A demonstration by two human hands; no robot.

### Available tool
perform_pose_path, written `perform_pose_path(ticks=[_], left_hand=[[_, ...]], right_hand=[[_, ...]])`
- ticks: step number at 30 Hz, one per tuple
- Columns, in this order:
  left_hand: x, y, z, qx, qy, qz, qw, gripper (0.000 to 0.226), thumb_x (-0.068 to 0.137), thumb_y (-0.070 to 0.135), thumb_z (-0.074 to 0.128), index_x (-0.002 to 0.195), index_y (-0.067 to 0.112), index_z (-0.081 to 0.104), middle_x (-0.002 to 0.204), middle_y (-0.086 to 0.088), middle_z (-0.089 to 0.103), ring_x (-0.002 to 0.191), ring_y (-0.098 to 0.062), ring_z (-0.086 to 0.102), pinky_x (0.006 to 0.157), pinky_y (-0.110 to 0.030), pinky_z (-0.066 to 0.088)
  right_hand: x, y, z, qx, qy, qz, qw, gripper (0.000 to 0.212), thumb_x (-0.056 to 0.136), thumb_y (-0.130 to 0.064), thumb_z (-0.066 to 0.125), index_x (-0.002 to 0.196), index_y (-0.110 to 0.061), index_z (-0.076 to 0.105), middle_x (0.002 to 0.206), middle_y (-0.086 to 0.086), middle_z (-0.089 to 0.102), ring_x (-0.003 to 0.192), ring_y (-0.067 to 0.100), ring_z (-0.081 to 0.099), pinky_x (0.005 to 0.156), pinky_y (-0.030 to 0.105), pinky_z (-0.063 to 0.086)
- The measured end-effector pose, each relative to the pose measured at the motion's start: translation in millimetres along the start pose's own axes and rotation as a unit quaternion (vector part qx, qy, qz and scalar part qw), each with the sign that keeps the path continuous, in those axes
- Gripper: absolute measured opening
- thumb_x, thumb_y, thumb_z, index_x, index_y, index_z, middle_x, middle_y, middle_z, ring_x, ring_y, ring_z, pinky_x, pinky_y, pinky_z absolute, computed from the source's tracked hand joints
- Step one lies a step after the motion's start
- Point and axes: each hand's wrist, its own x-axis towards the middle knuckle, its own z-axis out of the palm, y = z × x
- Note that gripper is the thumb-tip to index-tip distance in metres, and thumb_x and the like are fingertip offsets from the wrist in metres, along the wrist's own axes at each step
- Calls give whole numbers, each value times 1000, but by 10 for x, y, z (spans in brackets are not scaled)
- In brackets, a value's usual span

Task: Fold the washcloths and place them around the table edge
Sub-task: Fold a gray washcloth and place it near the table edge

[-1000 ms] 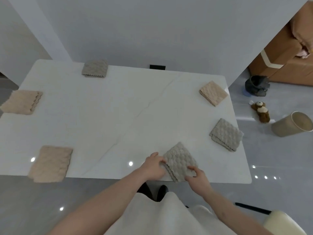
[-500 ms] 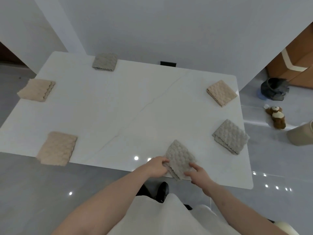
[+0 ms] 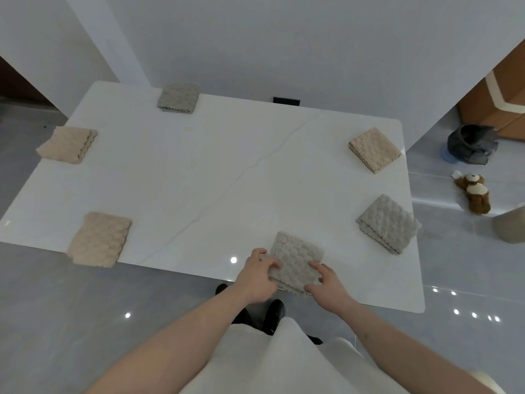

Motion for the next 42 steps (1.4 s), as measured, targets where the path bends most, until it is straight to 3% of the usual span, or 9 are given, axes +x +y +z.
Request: perform_pose_path(ticks=[3, 8, 11, 16, 20, 25, 31, 36, 42], left_hand=[[90, 73, 26, -31, -52, -31, 998, 59, 82, 21, 63, 139, 26, 53, 156, 1, 30, 139, -19, 41, 116, -32, 35], [131, 124, 92, -62, -50, -40, 996, 69, 84, 29, 62, 151, 22, 44, 146, 2, 41, 129, -19, 51, 114, -35, 40], [94, 36, 105, 18, -50, -28, 998, 61, 87, 25, 59, 147, 26, 46, 138, 1, 36, 122, -20, 50, 108, -34, 44], [32, 111, 54, 147, 106, 99, 978, 52, 84, 21, 57, 135, 25, 50, 150, -2, 26, 131, -24, 38, 99, -33, 45], [91, 132, 72, 255, 1, 143, 956, 63, 89, 22, 55, 150, 21, 38, 168, -6, 9, 154, -25, 11, 121, -42, 24], [143, 115, 16, 288, -123, 68, 947, 79, 90, 23, 57, 160, 27, 21, 170, 0, -7, 156, -23, 5, 123, -44, 23], [210, 258, -16, 371, -151, 51, 915, 77, 90, 27, 59, 159, 25, 22, 169, -4, -8, 155, -29, -12, 124, -52, 10], [289, 324, 47, 475, -160, 63, 863, 77, 87, 33, 59, 155, 14, 27, 167, -16, -1, 153, -35, -12, 121, -56, 13], [319, 380, 91, 514, -165, 96, 836, 94, 89, 39, 59, 161, 12, 6, 167, -14, -3, 149, -43, -23, 122, -61, -2]], right_hand=[[75, -56, 0, 26, -17, 10, 999, 72, 83, -10, 66, 150, -19, 41, 155, 0, 35, 130, 21, 47, 97, 27, 43], [96, -47, -45, -15, 12, -27, 999, 74, 83, -11, 62, 153, -14, 37, 161, -1, 28, 145, 17, 32, 118, 31, 29], [62, 33, -61, -85, -13, -52, 995, 77, 86, -14, 59, 157, -18, 28, 165, -2, 12, 149, 17, 25, 119, 28, 26], [18, 109, -6, -226, 20, -139, 964, 81, 88, -15, 56, 157, -32, 17, 166, -2, -11, 146, 31, 25, 110, 37, 39], [37, 58, 4, -290, -25, -149, 945, 79, 90, -19, 54, 158, -28, 16, 166, -1, -15, 152, 26, 11, 116, 37, 33], [94, 32, -12, -325, -83, -125, 934, 82, 92, -28, 52, 160, -23, 7, 165, 3, -20, 153, 24, 11, 116, 37, 33], [174, 6, 36, -322, -97, -107, 936, 87, 88, -22, 51, 160, -22, 2, 163, 3, -27, 155, 22, -3, 118, 40, 30], [187, 1, 73, -319, -88, -89, 940, 86, 89, -22, 51, 160, -23, 3, 163, 0, -27, 154, 19, -5, 119, 39, 30], [177, -104, 90, -313, -101, -73, 942, 71, 93, -22, 50, 157, -15, 20, 167, 6, 5, 154, 25, -3, 119, 35, 26]])
